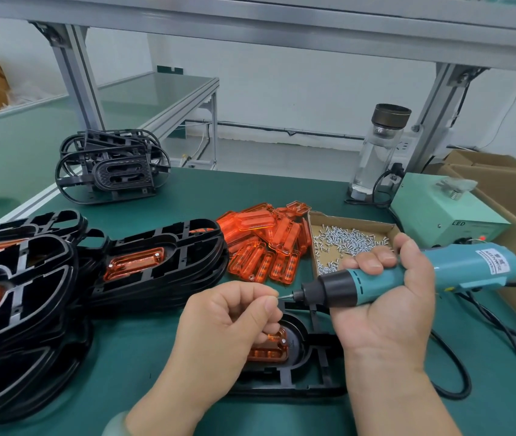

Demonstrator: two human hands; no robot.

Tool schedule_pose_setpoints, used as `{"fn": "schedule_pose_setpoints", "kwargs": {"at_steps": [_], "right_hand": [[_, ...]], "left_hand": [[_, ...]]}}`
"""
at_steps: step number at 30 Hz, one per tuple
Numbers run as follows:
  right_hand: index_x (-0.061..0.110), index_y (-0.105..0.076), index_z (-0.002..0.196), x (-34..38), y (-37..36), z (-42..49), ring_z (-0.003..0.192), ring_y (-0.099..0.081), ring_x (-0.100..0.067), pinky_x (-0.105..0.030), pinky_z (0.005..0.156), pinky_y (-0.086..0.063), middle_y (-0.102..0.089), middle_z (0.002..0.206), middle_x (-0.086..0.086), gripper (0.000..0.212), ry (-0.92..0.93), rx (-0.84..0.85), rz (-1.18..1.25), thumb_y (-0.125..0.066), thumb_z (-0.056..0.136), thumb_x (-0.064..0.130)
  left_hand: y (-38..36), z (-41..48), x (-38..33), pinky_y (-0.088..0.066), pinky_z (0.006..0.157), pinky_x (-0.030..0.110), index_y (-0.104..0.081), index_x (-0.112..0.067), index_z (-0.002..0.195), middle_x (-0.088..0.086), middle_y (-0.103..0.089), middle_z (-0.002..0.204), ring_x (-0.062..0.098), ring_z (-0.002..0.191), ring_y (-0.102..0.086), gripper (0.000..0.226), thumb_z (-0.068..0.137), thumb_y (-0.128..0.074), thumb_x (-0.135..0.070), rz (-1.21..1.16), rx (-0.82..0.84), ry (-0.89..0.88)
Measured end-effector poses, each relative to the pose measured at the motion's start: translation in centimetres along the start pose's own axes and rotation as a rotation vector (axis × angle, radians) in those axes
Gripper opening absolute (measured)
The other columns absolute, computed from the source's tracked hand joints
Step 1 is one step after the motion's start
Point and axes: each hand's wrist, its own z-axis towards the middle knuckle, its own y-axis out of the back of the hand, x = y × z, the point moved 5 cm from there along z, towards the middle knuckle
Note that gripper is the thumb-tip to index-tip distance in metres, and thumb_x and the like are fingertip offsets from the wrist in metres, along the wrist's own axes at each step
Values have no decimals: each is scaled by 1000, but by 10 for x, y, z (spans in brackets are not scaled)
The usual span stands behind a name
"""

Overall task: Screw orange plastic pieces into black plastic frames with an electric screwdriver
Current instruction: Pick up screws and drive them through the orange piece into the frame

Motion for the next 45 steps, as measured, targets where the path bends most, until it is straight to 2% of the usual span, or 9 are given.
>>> {"fn": "schedule_pose_setpoints", "kwargs": {"at_steps": [7, 16, 22, 28, 33, 35, 39, 42, 45], "right_hand": [[24, -53, 84, 2, 3, 3, 46, -43, -4, -20, 56, -45, -44, 59, 11, 12, -4, -25, 8, -54, 95, 22], [23, -53, 80, -2, 0, 1, 45, -43, -4, -18, 55, -45, -44, 59, 11, 16, -20, -31, 27, -54, 95, 22], [24, -61, 55, -3, 0, 1, 45, -43, -3, -17, 54, -44, -45, 59, 12, 39, -41, -47, 62, -56, 93, 22], [24, -60, 63, -3, 2, 2, 46, -43, -4, -17, 55, -43, -45, 60, 12, 15, -48, -56, 81, -65, 78, 23], [25, -54, 78, 3, 7, 8, 48, -43, -4, -19, 58, -41, -44, 61, 12, 14, -25, -90, 54, -57, 92, 23], [25, -53, 74, 5, 8, 9, 48, -43, -4, -19, 58, -41, -44, 61, 12, 19, -23, -100, 46, -57, 92, 23], [25, -52, 74, 7, 9, 11, 47, -43, -5, -20, 57, -42, -45, 61, 12, 20, -9, -121, 12, -56, 94, 22], [25, -50, 77, 9, 10, 13, 47, -43, -5, -20, 57, -42, -45, 60, 12, 19, 7, -126, 0, -55, 94, 23], [25, -49, 79, 9, 11, 14, 47, -43, -5, -19, 56, -43, -45, 60, 12, 17, 10, -131, -9, -56, 94, 23]], "left_hand": [[2, 0, -1, -52, 59, 15, -72, -38, 90, 1, -74, 79, 15, 72, -72, 27, 64, -73, -30, -67, 40, 18], [0, 0, 0, -49, 52, 15, -74, -34, 80, 3, -73, 70, 14, 64, -70, 21, 78, -69, -13, -70, -16, 11], [-4, -1, 0, -50, 52, 15, -75, -34, 80, 3, -73, 69, 14, 62, -70, 23, 78, -68, -12, -112, -48, 33], [-2, 0, -3, -51, 56, 15, -73, -37, 85, 2, -73, 72, 14, 67, -71, 19, 71, -73, -24, -90, -21, -2], [10, 0, -2, -50, 64, 10, -72, -41, 84, -14, -72, 79, 4, 74, -68, 22, 80, -70, -19, 203, -70, -71], [15, 0, -3, -46, 68, 7, -69, -42, 84, -25, -68, 83, -4, 79, -64, 19, 83, -64, -24, 473, -104, -128], [6, -2, 2, -38, 87, 16, -64, -40, 107, -23, -57, 102, 0, 100, -46, 23, 89, -54, -31, 996, -15, -208], [4, -2, 9, -36, 86, 16, -58, -41, 118, -25, -46, 113, 0, 105, -37, 30, 89, -51, -33, 1051, 12, -170], [4, 1, 13, -37, 85, 14, -61, -35, 117, -25, -42, 109, -2, 102, -42, 31, 87, -60, -27, 966, 37, -138]]}}
